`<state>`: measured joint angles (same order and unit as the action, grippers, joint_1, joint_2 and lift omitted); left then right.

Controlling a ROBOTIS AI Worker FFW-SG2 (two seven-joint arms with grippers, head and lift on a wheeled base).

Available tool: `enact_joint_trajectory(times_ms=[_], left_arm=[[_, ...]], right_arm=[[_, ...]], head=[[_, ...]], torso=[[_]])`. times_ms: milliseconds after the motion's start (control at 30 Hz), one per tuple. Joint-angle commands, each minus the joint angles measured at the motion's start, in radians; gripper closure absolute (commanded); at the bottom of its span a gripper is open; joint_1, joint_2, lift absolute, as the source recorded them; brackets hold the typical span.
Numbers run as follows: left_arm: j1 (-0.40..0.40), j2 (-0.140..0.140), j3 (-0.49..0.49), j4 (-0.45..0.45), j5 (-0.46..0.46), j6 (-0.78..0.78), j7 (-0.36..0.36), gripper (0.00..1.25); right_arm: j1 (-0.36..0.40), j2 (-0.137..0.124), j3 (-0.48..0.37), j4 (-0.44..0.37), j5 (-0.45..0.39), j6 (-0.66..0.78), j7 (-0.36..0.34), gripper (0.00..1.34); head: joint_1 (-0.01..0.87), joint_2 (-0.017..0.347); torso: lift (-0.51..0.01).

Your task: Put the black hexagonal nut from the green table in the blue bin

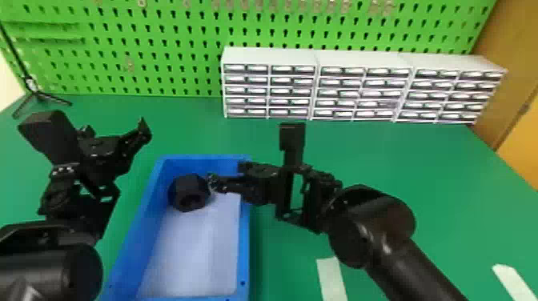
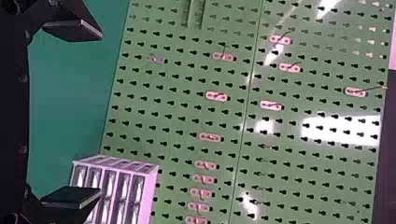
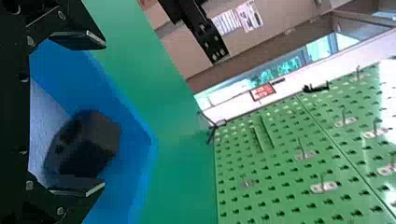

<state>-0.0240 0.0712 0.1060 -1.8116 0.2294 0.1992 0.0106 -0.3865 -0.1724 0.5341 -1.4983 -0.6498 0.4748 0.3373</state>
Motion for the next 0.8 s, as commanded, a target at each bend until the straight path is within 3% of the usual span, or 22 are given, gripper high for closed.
enact_joint_trajectory(times_ms=[0,400,767], left_arm=[[0.002,0.001,0.001,0.000,0.001,0.000,0.000,0.11],[0.007,0.001,0.009,0.000,0.001,0.000,0.000,0.11],[0.007,0.001,0.012,-0.002,0.002,0.000,-0.001,0.11]], right_arm=[[0.035,0.008,-0.103,-0.028,0.081,-0.001,0.000,0.25],[0.161,0.056,-0.434,-0.099,0.228,0.005,-0.001,0.28],[0.228,0.111,-0.634,-0.154,0.349,0.008,-0.017,0.33]], head=[[0.692,0.008],[0.692,0.008],[0.692,0.008]], torso=[[-0.097],[-0.097],[-0.097]])
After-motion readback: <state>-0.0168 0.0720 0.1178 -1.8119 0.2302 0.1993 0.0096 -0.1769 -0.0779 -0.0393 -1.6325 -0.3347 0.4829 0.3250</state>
